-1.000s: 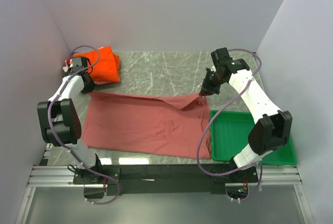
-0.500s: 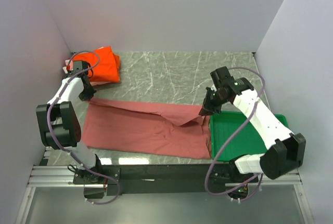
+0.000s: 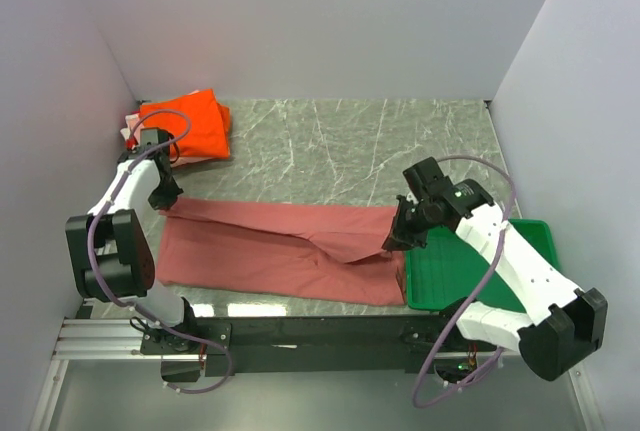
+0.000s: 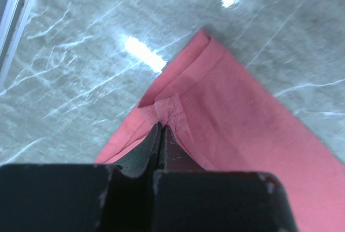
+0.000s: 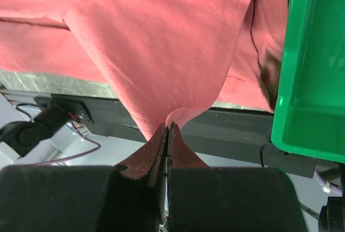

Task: Fold and stack the t-shirts
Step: Fold the tshirt

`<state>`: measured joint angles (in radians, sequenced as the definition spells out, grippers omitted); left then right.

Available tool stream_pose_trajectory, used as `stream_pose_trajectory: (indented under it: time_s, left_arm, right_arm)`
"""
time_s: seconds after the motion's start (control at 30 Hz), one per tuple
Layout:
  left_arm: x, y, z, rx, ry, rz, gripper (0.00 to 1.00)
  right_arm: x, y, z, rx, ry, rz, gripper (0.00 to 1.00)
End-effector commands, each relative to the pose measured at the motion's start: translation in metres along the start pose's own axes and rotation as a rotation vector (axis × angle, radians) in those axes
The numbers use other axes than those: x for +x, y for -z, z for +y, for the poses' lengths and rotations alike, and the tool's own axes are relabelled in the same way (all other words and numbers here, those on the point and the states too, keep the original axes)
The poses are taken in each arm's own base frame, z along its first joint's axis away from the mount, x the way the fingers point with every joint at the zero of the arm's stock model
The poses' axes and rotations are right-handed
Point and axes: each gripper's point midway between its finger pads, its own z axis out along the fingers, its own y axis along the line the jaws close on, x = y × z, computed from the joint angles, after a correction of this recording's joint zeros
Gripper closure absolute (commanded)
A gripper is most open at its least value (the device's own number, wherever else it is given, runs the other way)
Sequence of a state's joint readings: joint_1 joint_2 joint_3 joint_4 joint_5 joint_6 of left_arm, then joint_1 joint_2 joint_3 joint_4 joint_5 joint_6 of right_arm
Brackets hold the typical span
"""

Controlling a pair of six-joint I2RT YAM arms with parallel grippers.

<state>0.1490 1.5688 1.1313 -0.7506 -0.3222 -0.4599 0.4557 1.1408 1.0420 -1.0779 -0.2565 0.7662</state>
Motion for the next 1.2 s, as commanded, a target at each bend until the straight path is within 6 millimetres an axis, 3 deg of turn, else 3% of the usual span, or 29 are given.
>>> stream_pose_trajectory:
  time_s: [0.0, 0.1, 0.2, 0.23, 0.27, 0.33, 0.43, 0.53, 0.6, 0.73, 0.8, 0.9, 1.17]
  left_arm:
    - [0.002, 0.009, 0.016, -0.049, -0.007, -0.020, 0.99]
    - [0.008, 0.010, 0.020, -0.060, -0.010, -0.011, 0.99]
    - [0.016, 0.013, 0.030, -0.098, -0.017, 0.000, 0.79]
    - [0.017, 0.015, 0.033, -0.101, -0.009, -0.004, 0.68]
    - [0.019, 0.016, 0.036, -0.102, 0.005, -0.006, 0.59]
    - [0.014, 0.023, 0.040, -0.103, 0.028, -0.034, 0.44]
    - [-0.002, 0.033, 0.032, -0.065, 0.043, -0.083, 0.42]
    - [-0.025, 0.045, -0.001, 0.030, 0.038, -0.132, 0.43]
    - [-0.024, 0.047, -0.039, 0.150, 0.011, -0.114, 0.43]
    - [-0.010, 0.038, -0.090, 0.336, 0.023, -0.028, 0.46]
    - [-0.002, 0.025, -0.098, 0.345, 0.023, 0.014, 0.47]
    - [0.006, 0.016, -0.104, 0.357, 0.004, 0.052, 0.48]
    - [0.017, 0.016, -0.105, 0.387, -0.021, 0.074, 0.46]
  right_arm:
    - [0.013, 0.002, 0.002, -0.020, -0.001, -0.001, 1.00]
    - [0.020, -0.002, -0.004, -0.003, -0.006, 0.006, 1.00]
    - [0.031, -0.009, -0.016, 0.043, 0.000, 0.027, 0.97]
    - [0.035, -0.009, -0.019, 0.060, 0.010, 0.032, 0.91]
    - [0.036, -0.009, -0.023, 0.081, 0.014, 0.030, 0.77]
    - [0.032, -0.002, -0.033, 0.146, 0.040, -0.011, 0.68]
    - [0.013, 0.014, -0.024, 0.153, 0.110, -0.106, 0.61]
    - [-0.003, 0.016, 0.004, 0.090, 0.203, -0.132, 0.60]
    - [-0.008, 0.014, 0.029, 0.019, 0.287, -0.142, 0.60]
    - [-0.006, -0.013, 0.061, -0.040, 0.413, -0.090, 0.60]
    - [-0.002, -0.026, 0.074, -0.073, 0.487, -0.073, 0.60]
    - [0.009, -0.049, 0.079, -0.061, 0.574, 0.002, 0.61]
    - [0.050, -0.092, 0.077, 0.025, 0.703, 0.114, 0.58]
